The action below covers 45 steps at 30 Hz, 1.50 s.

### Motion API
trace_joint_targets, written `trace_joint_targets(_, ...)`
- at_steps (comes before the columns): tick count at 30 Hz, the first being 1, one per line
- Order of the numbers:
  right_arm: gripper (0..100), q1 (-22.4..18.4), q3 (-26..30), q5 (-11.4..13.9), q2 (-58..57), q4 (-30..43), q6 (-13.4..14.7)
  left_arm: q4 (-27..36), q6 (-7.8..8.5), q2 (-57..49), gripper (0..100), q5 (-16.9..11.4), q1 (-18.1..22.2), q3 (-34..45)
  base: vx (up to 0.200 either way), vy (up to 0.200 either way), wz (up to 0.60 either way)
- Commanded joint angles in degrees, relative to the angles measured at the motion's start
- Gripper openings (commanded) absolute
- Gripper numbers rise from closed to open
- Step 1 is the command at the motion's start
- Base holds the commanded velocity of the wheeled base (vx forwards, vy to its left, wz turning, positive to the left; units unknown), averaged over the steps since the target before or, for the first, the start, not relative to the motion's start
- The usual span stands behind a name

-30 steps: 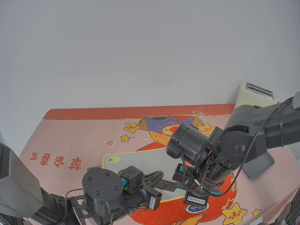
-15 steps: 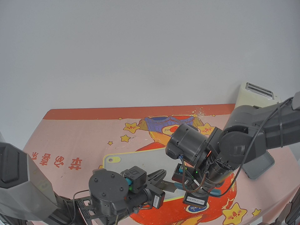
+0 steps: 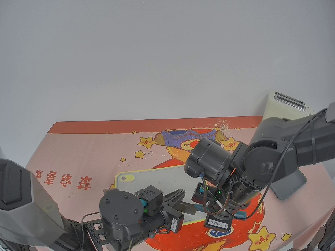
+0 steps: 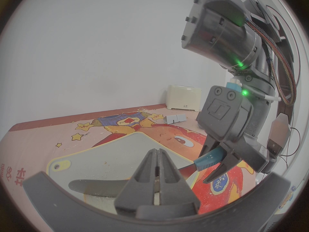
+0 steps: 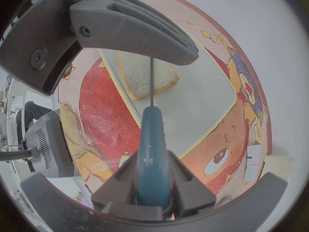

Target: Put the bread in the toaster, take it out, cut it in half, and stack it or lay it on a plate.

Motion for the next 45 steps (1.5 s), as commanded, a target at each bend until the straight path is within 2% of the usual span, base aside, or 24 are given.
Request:
trace_joint_targets(1, 0, 0.0, 0.0, -0.1, -0.1, 0.0, -0.1, 0.3, -0.06, 0.3, 0, 0.0, 0.0, 0.3, 0.0, 0.0, 0.0)
trace_joint_targets(20, 0, 0.0, -0.2, -0.1, -0.2, 0.1, 0.0, 0.4, -0.33, 2.1, 0, 0.1, 0.4, 1.0, 0.0, 0.0, 0.0)
trace_joint_targets(25, 0, 0.1, -0.3, -0.1, -0.3, 0.2, 0.0, 0.4, -1.03, 2.2, 0, 0.1, 0.4, 0.8, 0.0, 0.0, 0.0)
trace_joint_targets(45, 0, 0.1, -1.1, -0.2, -0.4, 0.3, -0.1, 0.2, -1.12, 3.4, 0, 0.2, 0.8, 0.9, 0.0, 0.0, 0.0)
